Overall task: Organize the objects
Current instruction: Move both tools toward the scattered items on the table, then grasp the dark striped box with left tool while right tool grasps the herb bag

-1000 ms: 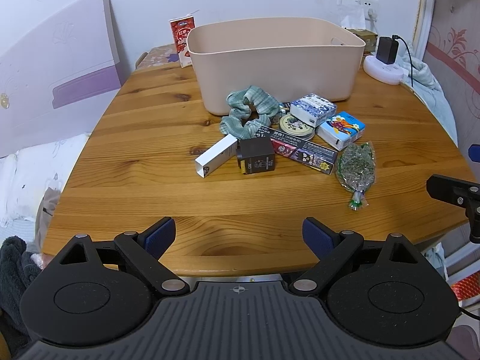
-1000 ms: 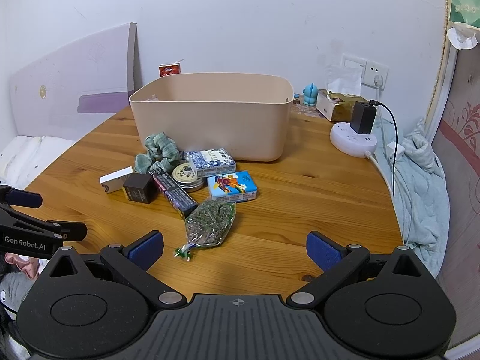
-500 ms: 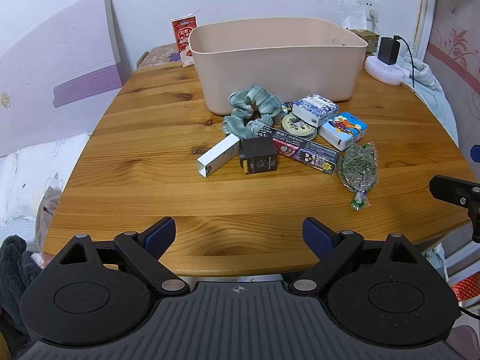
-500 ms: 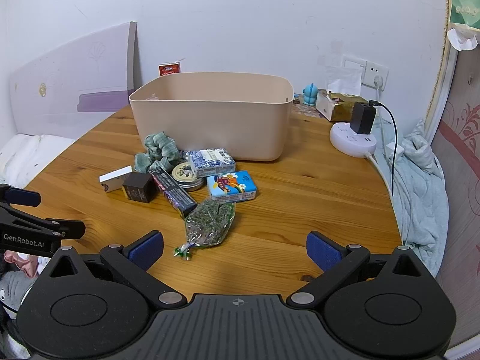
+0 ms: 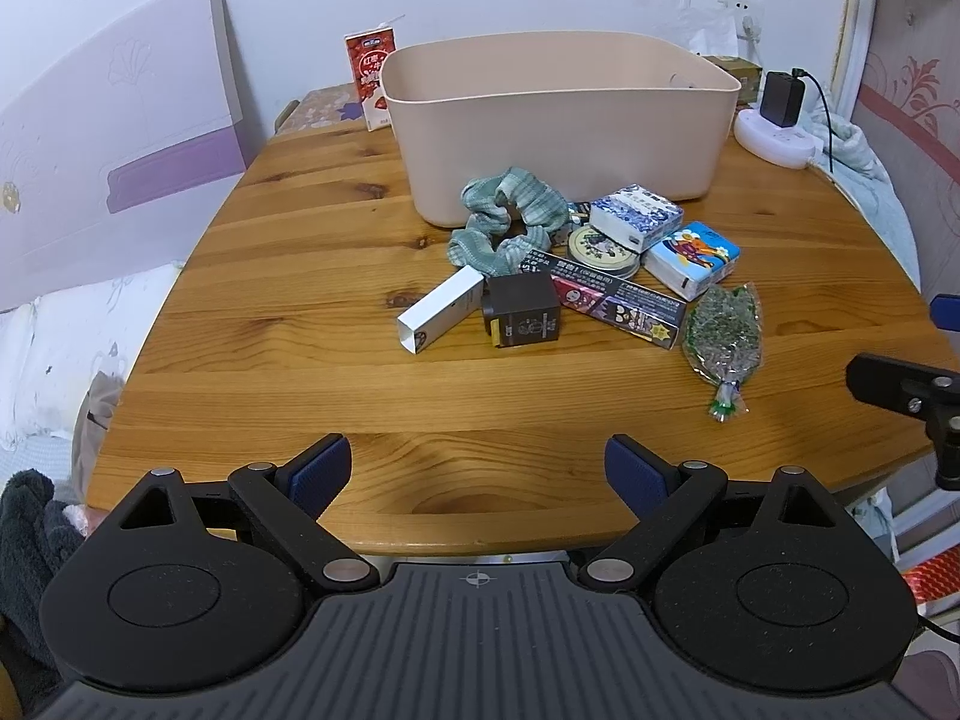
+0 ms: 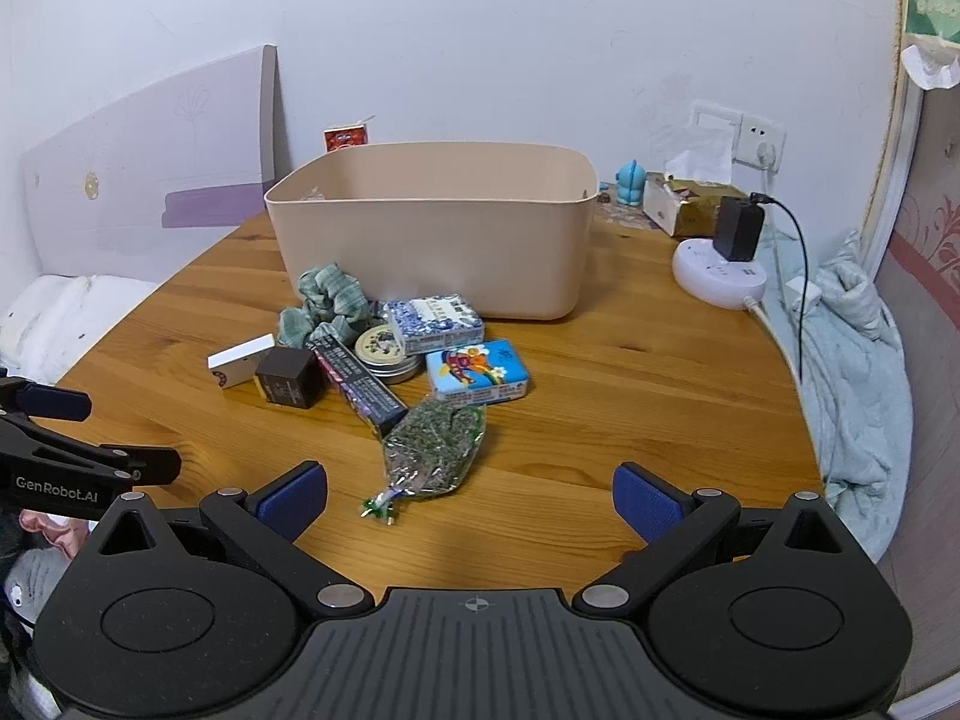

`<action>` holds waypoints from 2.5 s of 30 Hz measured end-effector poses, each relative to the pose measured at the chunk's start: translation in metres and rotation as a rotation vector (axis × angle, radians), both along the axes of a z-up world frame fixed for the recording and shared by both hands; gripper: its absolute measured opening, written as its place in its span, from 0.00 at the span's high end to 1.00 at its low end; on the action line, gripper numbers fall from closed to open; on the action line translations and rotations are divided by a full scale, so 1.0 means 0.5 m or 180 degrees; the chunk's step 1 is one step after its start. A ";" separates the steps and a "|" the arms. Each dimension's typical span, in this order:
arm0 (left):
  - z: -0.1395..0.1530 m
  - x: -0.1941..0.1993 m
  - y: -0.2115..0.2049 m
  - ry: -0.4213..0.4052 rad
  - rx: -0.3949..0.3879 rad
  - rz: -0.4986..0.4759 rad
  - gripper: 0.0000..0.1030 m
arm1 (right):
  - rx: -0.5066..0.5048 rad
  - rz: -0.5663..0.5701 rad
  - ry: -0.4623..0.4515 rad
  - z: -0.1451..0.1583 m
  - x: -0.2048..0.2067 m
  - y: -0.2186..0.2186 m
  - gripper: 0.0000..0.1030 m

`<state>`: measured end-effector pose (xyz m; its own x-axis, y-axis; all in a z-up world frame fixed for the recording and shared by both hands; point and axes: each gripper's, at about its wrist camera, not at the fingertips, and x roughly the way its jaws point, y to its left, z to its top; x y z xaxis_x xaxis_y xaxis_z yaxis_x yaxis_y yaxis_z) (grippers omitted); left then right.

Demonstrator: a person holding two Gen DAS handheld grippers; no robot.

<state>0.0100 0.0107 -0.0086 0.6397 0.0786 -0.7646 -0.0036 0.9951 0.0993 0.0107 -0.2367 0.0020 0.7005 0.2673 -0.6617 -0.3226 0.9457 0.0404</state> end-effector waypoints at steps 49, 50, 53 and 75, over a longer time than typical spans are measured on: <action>-0.086 0.268 -0.133 0.0146 -0.0455 0.0616 0.10 | -0.0287 0.0370 0.0382 -0.155 0.244 0.012 0.24; -0.092 0.271 -0.135 0.0154 -0.0444 0.0677 0.10 | -0.0283 0.0383 0.0373 -0.156 0.243 0.010 0.24; -0.101 0.277 -0.140 0.0138 -0.0414 0.0771 0.09 | -0.0273 0.0441 0.0345 -0.158 0.245 0.005 0.24; -0.136 0.253 -0.151 0.0312 -0.0213 0.0826 0.09 | -0.0193 0.0583 0.0288 -0.157 0.245 -0.011 0.42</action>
